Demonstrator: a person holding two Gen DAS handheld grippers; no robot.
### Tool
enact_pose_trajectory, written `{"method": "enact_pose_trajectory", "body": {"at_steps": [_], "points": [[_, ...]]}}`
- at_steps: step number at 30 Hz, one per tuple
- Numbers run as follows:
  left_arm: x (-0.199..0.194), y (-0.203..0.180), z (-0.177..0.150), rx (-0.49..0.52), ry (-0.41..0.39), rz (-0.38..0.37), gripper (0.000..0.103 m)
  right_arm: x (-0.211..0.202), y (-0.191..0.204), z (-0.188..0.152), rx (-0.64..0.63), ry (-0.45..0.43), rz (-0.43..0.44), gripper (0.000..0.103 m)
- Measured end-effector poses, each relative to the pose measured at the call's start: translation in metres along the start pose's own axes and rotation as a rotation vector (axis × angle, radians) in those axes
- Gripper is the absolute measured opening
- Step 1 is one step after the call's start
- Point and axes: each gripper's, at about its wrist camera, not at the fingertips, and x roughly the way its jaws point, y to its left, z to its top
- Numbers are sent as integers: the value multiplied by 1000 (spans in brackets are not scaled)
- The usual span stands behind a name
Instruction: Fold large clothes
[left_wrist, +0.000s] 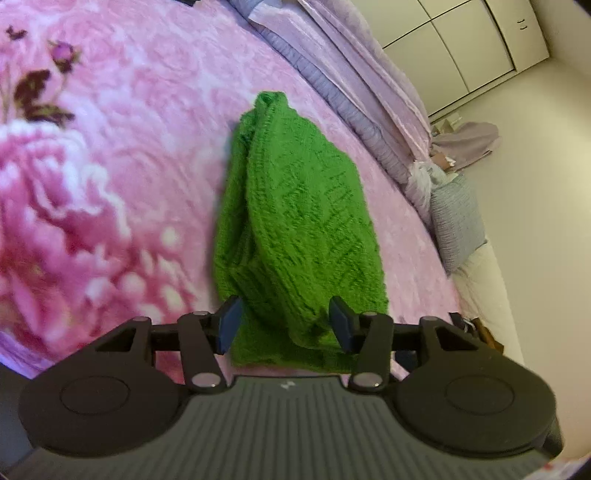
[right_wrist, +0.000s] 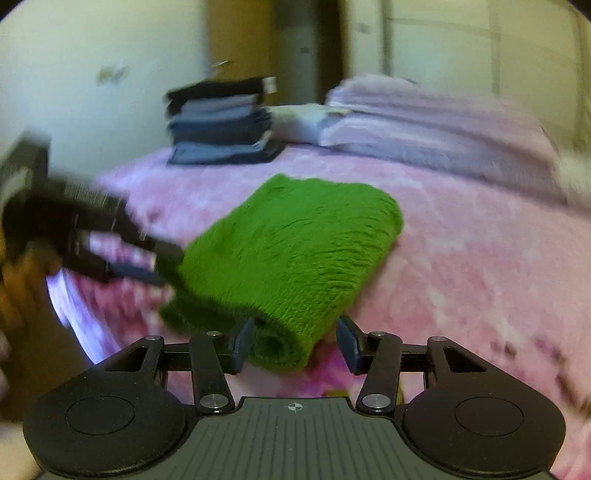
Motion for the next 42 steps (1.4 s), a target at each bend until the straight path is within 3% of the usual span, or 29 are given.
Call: {"method": "enact_pose_trajectory", "body": {"at_steps": [2,3,4,8,10,12,14,18,23,27,31,33,38,40,42], "points": [[5,-3,-1,16,-1,2,28,11,15,0,-119,17,-28,43],[7,-4,-2,31,3,-4,5,15,20,-1,-169,0,-39,17],[8,-6,-4,48,4,8,5,17,24,-1,-212,-12,-30,10],[-6,-15,-22,221,-93,79,5,18,36,-8,-328,-30,-88,7],[0,-5,-32,210,-73,97,5,26,38,-22,-387,22,-116,7],[8,1,-40,201,-77,117,6,37,41,-29,-376,61,-116,8],[9,-10,-44,265,-84,154,7,38,39,-27,-362,69,-114,10],[-9,-33,-32,334,-53,147,7,22,23,-10,-235,143,-17,34],[-32,-60,-15,420,-155,111,10,-6,-11,23,50,8,31,38],[0,-63,0,432,-149,135,10,18,-34,37,302,-16,17,38],[34,-48,-14,438,-77,265,10,49,-31,26,330,52,-25,29],[33,-46,-23,452,-107,268,10,67,-26,14,296,133,-65,28],[29,-55,-21,447,-96,319,10,67,-30,16,334,156,-72,29],[21,-63,-20,443,-93,338,10,56,-32,20,358,151,-62,35],[7,-73,-25,455,-100,350,12,38,-33,19,412,142,-44,50]]}}
